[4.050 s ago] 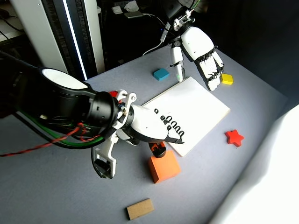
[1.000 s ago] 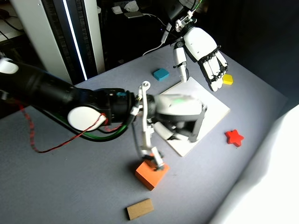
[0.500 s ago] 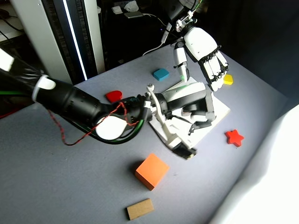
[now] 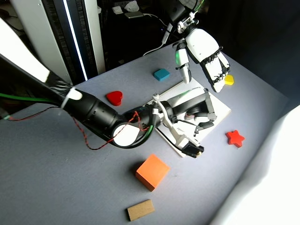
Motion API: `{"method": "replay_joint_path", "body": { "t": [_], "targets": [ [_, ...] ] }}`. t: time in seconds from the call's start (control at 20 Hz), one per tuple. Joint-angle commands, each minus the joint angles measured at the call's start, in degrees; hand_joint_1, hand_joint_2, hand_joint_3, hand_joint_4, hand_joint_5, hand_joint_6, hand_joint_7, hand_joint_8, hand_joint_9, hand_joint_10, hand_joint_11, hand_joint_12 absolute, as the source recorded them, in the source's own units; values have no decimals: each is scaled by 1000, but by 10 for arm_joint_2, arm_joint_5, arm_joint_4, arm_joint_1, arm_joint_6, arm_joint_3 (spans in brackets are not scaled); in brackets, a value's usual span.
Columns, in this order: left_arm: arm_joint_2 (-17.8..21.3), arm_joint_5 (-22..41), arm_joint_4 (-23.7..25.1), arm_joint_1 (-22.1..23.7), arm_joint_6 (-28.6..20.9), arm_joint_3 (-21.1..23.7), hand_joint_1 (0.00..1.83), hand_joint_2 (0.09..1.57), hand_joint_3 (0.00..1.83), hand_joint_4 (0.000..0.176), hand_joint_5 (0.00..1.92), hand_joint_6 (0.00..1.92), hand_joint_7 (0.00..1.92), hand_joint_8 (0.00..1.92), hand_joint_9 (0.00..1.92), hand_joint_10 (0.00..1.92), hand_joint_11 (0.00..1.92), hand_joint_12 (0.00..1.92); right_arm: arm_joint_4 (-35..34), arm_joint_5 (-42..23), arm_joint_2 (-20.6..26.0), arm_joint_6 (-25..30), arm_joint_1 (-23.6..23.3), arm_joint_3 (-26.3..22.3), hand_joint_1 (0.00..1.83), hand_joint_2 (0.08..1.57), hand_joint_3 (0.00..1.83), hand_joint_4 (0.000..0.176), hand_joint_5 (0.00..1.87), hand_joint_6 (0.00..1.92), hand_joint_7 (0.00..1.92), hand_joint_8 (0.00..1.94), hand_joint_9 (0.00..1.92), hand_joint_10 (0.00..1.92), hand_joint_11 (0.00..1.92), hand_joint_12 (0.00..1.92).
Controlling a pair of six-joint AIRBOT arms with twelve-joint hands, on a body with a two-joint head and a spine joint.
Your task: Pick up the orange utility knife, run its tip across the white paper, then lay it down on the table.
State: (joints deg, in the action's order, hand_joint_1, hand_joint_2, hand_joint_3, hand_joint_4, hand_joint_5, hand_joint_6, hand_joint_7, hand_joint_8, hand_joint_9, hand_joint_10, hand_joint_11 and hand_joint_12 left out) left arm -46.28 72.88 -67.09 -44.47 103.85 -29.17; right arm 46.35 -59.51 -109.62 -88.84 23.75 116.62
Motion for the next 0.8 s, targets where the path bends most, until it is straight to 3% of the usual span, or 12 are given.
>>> {"method": "replay_joint_path", "body": {
  "t": [0.0,0.15,0.25,0.35,0.75],
  "targets": [
    [0,53,37,3,2,-2,200,1364,0,4,185,2,300,1,321,0,0,1074,-25,-66,-3,-7,-3,8,1480,937,733,176,1488,1921,1660,1941,1787,1921,1868,1921],
    [-3,53,37,3,2,-3,150,1373,2,10,160,2,272,1,296,3,0,1006,-4,-76,-16,3,-2,30,1467,944,748,176,1496,1921,1682,1941,1793,1921,1880,1921],
    [-7,53,37,5,2,-4,172,1372,0,11,166,2,291,5,320,9,0,1070,7,-82,-15,8,-1,32,1480,940,750,176,1494,1921,1675,1941,1789,1921,1871,1921],
    [-9,53,37,6,2,-3,210,1370,0,2,183,6,306,5,338,12,0,1128,11,-82,-14,6,3,32,1470,949,753,176,1492,1921,1665,1941,1787,1921,1870,1921],
    [-9,53,37,7,2,-5,189,1360,0,12,189,6,325,2,348,8,0,1089,27,-103,14,7,29,30,1478,950,735,176,1517,1921,1687,1941,1805,1921,1879,1921]
  ]
}}
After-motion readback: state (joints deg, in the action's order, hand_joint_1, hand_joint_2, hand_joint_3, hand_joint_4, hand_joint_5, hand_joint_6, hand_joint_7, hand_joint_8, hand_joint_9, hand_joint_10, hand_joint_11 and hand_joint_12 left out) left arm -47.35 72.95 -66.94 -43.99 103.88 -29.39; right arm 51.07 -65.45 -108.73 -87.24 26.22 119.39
